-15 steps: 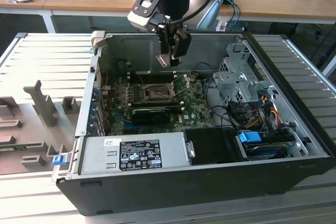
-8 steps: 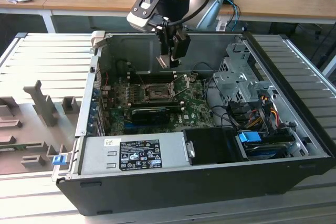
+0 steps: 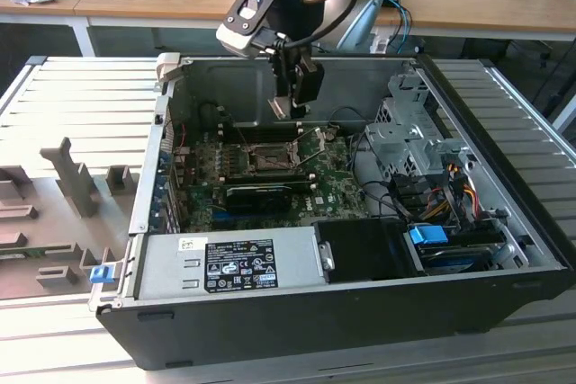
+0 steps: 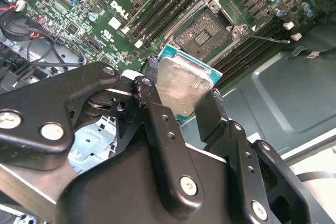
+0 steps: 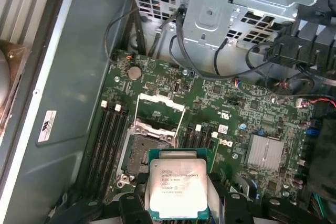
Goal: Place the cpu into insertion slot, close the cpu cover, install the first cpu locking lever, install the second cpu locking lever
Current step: 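Place the cpu into insertion slot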
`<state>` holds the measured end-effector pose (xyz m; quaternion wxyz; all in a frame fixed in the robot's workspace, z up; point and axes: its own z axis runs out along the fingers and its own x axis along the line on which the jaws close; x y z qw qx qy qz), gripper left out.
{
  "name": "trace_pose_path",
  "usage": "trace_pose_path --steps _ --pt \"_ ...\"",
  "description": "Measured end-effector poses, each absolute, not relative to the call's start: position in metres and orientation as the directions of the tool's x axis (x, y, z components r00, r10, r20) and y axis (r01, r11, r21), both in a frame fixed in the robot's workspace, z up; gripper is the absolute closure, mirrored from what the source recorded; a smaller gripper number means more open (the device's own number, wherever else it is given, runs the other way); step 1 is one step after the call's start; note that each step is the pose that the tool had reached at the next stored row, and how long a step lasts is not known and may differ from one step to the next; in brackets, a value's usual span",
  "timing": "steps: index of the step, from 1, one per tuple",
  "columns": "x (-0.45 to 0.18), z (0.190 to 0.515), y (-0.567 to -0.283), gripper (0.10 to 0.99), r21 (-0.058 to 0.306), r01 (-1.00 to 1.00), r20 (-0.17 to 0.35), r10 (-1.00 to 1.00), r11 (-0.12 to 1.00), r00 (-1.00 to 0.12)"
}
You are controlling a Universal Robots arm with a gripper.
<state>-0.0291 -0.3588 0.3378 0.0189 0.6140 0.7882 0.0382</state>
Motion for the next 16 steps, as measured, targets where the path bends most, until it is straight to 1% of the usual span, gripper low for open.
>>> trace_pose_path --steps 7,12,16 --pt "-0.029 0.332 -0.359 0.561 0.083 0.978 0.017 0.981 0.189 -0.191" --pt "-0.029 0.324 -0.359 0.561 0.083 0.99 0.017 0.993 0.115 -0.117" --pt "-0.03 0.319 -0.359 0.561 0.083 0.991 0.017 0.994 0.105 -0.107"
